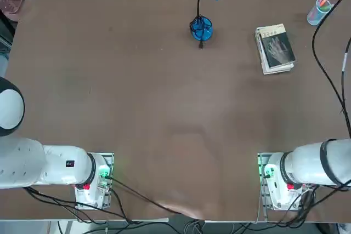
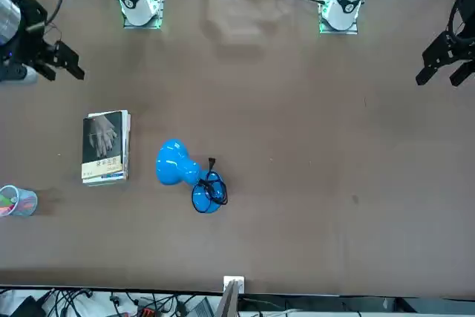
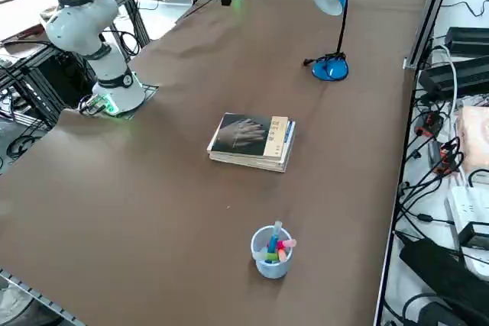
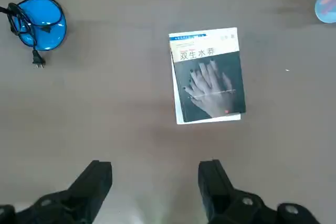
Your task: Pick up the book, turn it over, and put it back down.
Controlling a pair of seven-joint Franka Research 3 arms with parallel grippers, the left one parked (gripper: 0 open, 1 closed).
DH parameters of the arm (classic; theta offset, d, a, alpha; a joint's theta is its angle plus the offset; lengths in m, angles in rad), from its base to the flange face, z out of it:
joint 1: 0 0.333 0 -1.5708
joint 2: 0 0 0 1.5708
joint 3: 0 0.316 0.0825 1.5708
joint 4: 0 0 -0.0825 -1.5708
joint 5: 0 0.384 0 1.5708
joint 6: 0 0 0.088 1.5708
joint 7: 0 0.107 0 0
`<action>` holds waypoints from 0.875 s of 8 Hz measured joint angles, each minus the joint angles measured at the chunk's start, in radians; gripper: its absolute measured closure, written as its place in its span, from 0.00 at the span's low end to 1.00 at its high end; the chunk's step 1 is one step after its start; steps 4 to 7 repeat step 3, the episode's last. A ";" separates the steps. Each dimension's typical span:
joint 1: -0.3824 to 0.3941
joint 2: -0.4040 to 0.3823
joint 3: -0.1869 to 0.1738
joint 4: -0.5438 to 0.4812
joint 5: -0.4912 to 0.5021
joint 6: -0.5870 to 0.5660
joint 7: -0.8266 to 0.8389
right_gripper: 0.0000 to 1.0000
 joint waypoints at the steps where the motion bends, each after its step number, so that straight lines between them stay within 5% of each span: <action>1: 0.003 -0.016 -0.010 -0.014 0.000 0.012 0.000 0.00; 7: 0.004 -0.018 -0.014 -0.014 0.000 0.036 0.000 0.00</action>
